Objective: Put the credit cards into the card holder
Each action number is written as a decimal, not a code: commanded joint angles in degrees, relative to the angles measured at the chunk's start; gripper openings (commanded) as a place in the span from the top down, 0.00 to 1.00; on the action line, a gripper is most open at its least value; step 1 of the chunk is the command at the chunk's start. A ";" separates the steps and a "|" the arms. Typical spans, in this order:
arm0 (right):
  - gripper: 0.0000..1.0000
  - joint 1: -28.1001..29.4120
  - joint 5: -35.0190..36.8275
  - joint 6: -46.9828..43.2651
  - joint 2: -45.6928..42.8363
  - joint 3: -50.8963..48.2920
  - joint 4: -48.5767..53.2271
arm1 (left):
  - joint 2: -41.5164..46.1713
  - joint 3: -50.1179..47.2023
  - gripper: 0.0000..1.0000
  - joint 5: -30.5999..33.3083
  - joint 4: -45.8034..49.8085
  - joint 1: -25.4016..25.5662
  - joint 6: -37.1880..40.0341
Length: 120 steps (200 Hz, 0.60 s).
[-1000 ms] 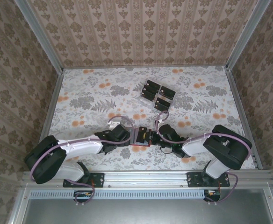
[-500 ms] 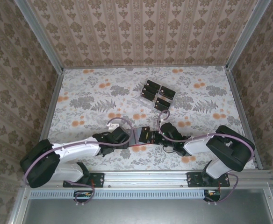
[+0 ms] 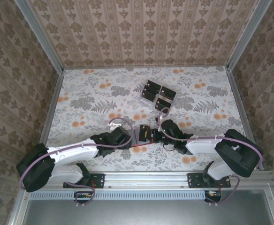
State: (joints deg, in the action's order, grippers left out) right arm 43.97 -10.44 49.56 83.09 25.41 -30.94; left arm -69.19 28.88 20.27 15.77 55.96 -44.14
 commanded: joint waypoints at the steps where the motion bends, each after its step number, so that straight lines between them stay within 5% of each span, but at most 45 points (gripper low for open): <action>1: 1.00 -0.22 -1.32 -0.90 -0.42 1.50 0.54 | -1.83 -0.85 0.00 -1.14 -2.27 0.46 1.33; 120: 1.00 -0.07 -1.74 2.56 4.86 0.08 -8.97 | -5.52 -1.81 0.00 2.32 1.69 0.74 -3.39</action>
State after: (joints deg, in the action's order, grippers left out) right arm 43.97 -11.22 50.96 86.59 25.52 -35.77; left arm -74.56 28.60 21.02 14.52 56.29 -45.95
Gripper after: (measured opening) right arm 0.043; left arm 0.997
